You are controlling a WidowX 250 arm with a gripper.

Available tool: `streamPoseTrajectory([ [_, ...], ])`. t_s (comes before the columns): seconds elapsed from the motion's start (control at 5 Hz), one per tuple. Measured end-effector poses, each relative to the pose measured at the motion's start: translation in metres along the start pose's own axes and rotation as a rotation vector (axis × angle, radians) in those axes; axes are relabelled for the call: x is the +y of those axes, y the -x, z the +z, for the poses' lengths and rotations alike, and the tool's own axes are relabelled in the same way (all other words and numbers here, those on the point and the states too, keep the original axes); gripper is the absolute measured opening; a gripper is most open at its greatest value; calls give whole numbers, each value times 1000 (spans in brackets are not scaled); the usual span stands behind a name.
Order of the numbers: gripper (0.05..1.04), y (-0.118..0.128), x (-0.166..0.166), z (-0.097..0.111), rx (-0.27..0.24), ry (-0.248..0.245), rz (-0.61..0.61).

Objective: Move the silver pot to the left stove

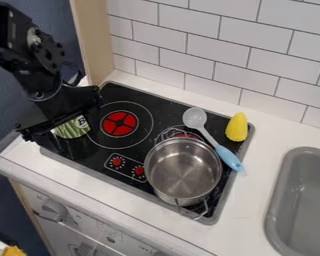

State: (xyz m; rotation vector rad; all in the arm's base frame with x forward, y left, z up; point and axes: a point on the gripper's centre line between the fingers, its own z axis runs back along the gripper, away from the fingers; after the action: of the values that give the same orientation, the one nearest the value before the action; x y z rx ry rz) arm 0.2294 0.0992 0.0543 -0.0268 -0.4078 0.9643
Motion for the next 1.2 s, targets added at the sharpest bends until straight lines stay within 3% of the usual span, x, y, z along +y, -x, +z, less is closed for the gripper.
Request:
streamPoseTrajectory([
  [0.2,1000,4,2,-3,17,-10,3],
  [0.6,1000,40,-33,-4,57,28,-163],
  [0.8,1000,65,-56,-6,150,86,-322],
  [1.0,1000,78,-68,-15,207,88,-389],
  [1.2,1000,81,-69,-33,230,54,-408],
])
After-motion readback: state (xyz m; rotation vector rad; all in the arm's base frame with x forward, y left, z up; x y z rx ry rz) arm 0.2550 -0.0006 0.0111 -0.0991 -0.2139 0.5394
